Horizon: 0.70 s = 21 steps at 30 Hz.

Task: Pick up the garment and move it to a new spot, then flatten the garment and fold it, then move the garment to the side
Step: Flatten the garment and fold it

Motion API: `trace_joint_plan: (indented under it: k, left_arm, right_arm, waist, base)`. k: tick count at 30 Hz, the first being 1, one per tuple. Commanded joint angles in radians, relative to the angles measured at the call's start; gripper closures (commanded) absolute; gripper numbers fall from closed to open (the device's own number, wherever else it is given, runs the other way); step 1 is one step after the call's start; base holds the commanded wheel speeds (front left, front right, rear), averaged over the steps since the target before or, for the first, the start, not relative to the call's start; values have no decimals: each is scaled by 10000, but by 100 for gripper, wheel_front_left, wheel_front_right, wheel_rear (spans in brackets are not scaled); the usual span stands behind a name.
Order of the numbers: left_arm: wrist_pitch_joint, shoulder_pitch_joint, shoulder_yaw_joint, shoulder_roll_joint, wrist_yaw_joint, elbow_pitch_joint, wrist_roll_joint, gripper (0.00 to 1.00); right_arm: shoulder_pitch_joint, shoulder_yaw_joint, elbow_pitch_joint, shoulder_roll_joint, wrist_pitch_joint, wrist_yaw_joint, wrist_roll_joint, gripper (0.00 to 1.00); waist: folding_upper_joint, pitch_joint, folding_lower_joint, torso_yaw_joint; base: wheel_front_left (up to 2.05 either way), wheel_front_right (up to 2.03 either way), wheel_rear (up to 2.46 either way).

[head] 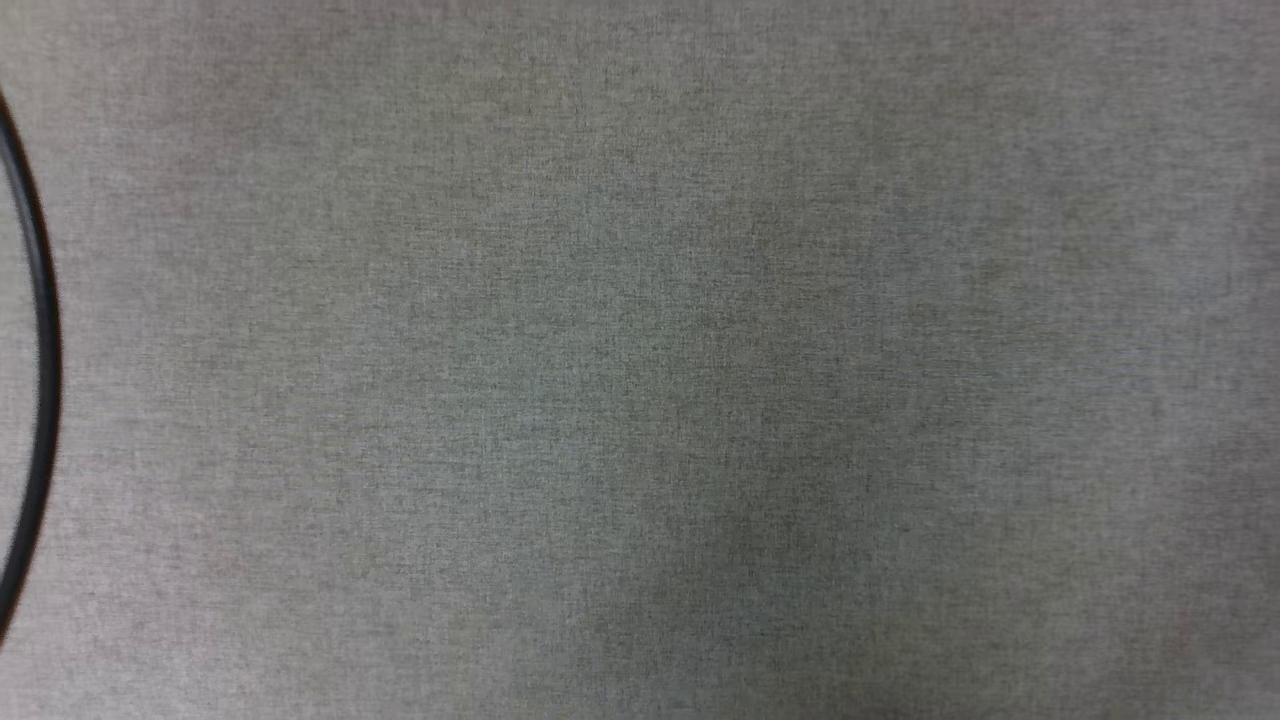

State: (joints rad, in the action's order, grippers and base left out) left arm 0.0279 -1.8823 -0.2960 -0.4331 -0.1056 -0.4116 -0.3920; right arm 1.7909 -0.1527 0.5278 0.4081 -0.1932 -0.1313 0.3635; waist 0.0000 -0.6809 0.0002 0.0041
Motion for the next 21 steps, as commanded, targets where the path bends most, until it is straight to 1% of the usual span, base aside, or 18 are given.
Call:
trace_joint_plan:
  k: [1,5,9,15,18,21]
  left_arm:
    - [67,197,-32,-20,-1,-60,-14,100]
    - [308,731,-243,-77,-51,-382,38,100]
    - [648,1487,-258,-67,-34,-594,-138,100]
    - [1268,3230,-369,-101,14,-546,-315,100]
    - [1550,4403,-343,-193,140,-406,-446,100]
    - [1807,5665,-191,-281,397,-34,-618,100]
  right_arm:
    - [83,-82,77,18,71,11,50,100]
    - [-398,-618,496,35,398,11,320,100]
    - [-948,-1213,793,49,743,11,660,100]
    - [-2275,-2204,969,97,1242,11,1257,100]
    - [-3092,-2665,842,214,1430,11,1642,100]
    - [-4087,-3074,563,390,1519,11,2160,100]
  waist:
    - [0,-84,-2,26]
    - [0,-253,-2,26]
    - [0,-297,-2,-19]
    - [0,-34,-2,-29]
    - [0,224,-2,-7]
    - [0,565,-2,20]
  base:
    - [0,0,0]
    - [0,0,0]
    - [0,0,0]
    - [0,0,0]
    - [0,0,0]
    - [0,0,0]
